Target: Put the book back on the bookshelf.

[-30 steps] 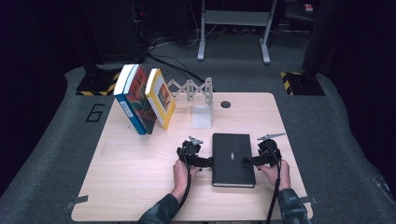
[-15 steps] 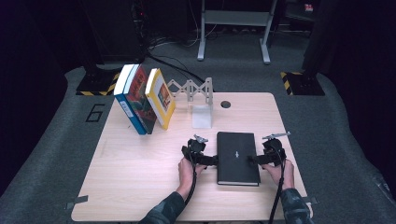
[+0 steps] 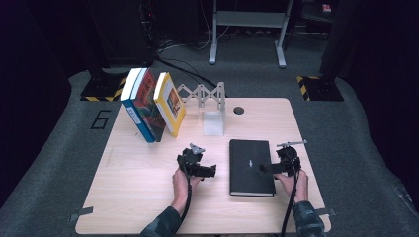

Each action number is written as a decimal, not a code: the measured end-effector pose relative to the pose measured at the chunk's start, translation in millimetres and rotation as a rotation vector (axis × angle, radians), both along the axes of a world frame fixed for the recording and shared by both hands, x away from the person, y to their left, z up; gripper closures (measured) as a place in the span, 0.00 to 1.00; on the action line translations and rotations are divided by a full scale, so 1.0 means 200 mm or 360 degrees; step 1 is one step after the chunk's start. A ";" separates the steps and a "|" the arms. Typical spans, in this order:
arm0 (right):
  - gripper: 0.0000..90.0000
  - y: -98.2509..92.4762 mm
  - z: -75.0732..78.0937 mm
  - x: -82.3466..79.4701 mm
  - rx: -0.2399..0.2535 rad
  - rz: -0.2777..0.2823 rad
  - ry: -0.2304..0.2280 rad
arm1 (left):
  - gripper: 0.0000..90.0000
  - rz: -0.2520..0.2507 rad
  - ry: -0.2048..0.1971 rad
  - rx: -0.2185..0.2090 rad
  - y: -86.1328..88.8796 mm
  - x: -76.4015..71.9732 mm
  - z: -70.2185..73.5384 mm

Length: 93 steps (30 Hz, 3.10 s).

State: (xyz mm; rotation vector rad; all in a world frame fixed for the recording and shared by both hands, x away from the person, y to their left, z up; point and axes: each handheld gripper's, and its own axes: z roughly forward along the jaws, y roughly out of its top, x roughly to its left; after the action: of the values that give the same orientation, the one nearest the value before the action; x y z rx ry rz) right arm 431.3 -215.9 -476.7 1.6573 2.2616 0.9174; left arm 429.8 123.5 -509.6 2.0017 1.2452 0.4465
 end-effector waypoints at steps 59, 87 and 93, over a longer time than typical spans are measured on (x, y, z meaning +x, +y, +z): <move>0.04 0.38 -0.04 0.12 -0.0523 0.0100 -0.0160 | 0.00 0.0208 -0.0035 0.0130 0.54 -0.14 -0.11; 0.30 -0.25 0.07 0.29 0.0054 -0.0098 0.0072 | 0.00 0.0218 -0.0044 0.0135 0.54 -0.14 -0.11; 0.38 -0.27 0.03 0.31 0.0080 -0.0105 0.0146 | 0.00 0.0218 -0.0042 0.0132 0.54 -0.14 -0.11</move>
State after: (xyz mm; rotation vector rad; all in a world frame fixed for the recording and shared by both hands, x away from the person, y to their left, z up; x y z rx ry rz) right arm 492.8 -269.2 -470.1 1.8193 2.2440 0.9079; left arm 401.7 231.2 -531.7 1.9796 1.3729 0.5985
